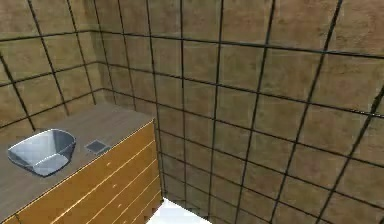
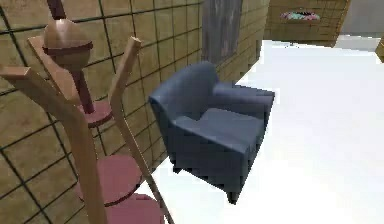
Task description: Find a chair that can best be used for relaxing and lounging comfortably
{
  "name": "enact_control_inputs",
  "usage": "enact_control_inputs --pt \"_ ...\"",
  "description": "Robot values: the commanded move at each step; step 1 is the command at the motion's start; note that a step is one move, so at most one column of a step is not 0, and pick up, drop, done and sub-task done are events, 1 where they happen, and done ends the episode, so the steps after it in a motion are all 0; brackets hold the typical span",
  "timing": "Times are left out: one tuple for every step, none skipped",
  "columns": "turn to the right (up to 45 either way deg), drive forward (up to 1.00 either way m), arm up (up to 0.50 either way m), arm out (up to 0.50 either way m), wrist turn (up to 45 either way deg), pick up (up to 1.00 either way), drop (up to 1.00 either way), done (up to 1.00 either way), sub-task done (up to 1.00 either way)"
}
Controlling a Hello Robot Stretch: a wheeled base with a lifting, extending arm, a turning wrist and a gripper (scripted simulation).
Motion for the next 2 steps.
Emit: enact_control_inputs --pt "-45.0 0.0 0.0 0.0 0.0 0.0 0.0 0.0 0.0" --pt "-45.0 0.0 0.0 0.0 0.0 0.0 0.0 0.0 0.0"
